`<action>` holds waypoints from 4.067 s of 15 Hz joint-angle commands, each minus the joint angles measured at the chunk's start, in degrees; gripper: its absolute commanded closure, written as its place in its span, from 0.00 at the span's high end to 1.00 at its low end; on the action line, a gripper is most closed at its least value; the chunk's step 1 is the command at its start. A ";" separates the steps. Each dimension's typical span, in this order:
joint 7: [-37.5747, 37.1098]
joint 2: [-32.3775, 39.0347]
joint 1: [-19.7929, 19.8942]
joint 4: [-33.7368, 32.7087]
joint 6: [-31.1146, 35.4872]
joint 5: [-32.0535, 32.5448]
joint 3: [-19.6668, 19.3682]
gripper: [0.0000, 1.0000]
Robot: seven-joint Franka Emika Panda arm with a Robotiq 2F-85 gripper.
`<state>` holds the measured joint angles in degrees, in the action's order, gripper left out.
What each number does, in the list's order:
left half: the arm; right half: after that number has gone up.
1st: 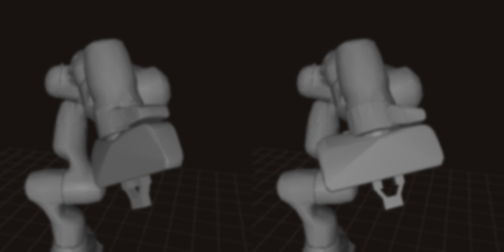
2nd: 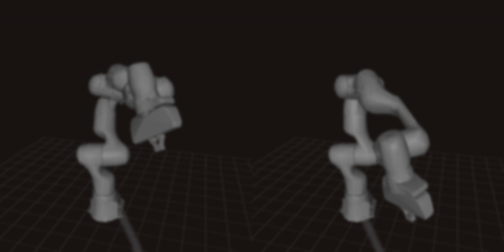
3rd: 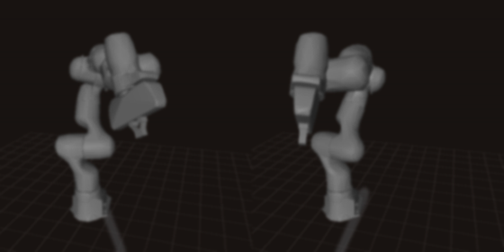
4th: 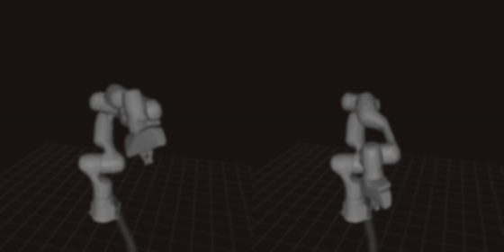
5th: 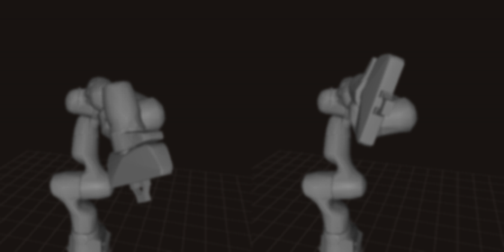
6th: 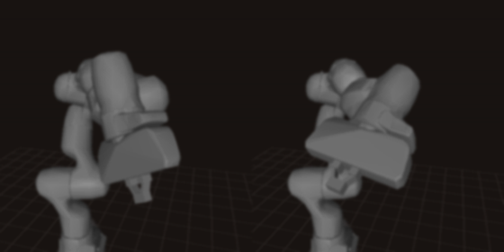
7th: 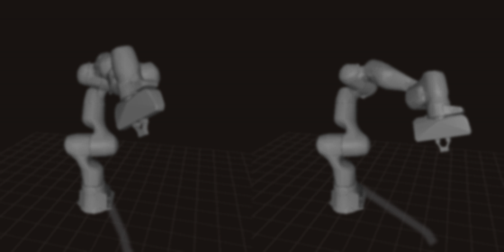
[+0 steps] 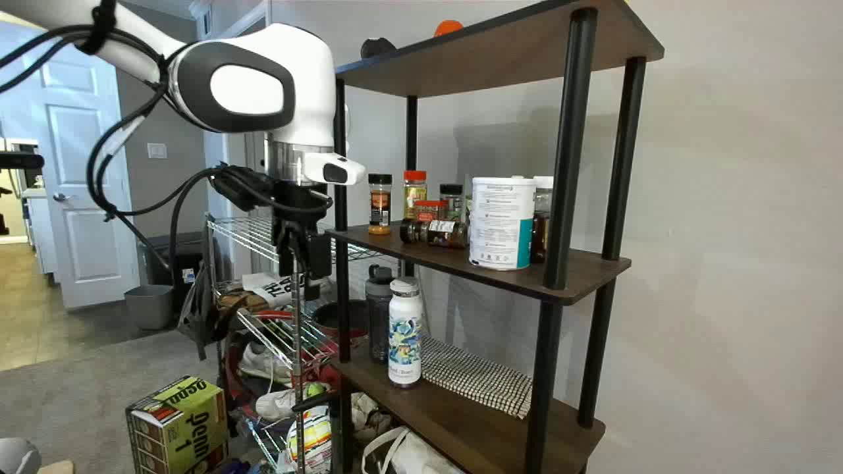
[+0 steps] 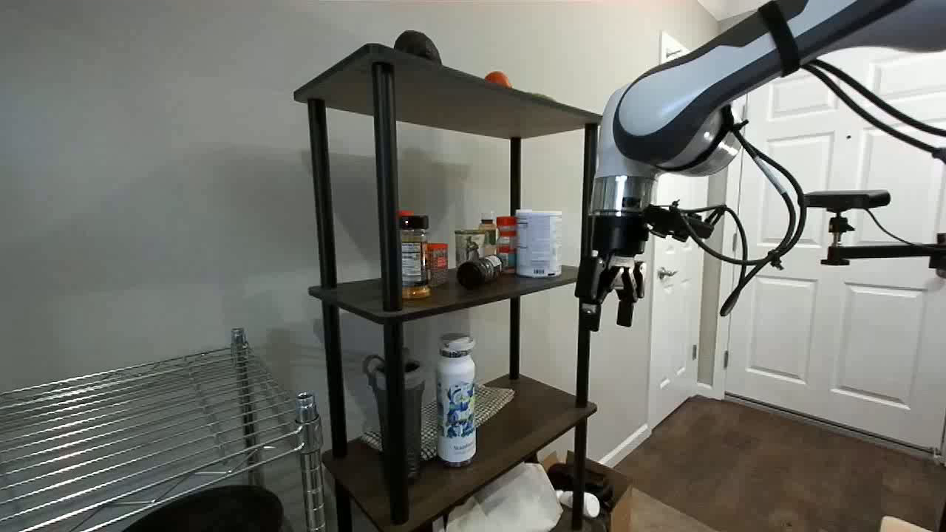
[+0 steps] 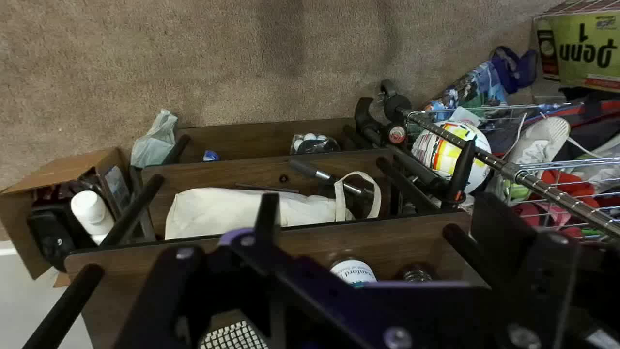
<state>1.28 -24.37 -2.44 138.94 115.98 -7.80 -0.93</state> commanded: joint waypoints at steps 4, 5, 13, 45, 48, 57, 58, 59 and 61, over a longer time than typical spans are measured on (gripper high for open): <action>0.16 -0.11 0.44 -0.42 0.10 0.36 0.37 1.00; 0.03 -0.24 0.51 -0.54 0.32 0.72 0.52 1.00; -2.02 -1.49 1.43 -2.32 4.86 11.43 3.93 1.00; 21.44 -0.90 -8.36 -7.10 -17.16 39.86 9.71 1.00; 24.17 -0.82 -8.77 -7.11 -14.97 40.60 8.91 1.00; 40.17 0.23 -11.46 -7.10 -2.09 40.72 6.67 1.00; 42.49 0.24 -11.75 -6.66 -0.20 40.39 6.42 1.00; 44.88 0.23 -12.01 -6.27 1.40 39.97 6.30 1.00; 48.30 1.33 -11.87 -6.65 3.75 39.90 6.23 1.00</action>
<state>43.72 -24.05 -13.81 132.12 116.07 32.02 6.12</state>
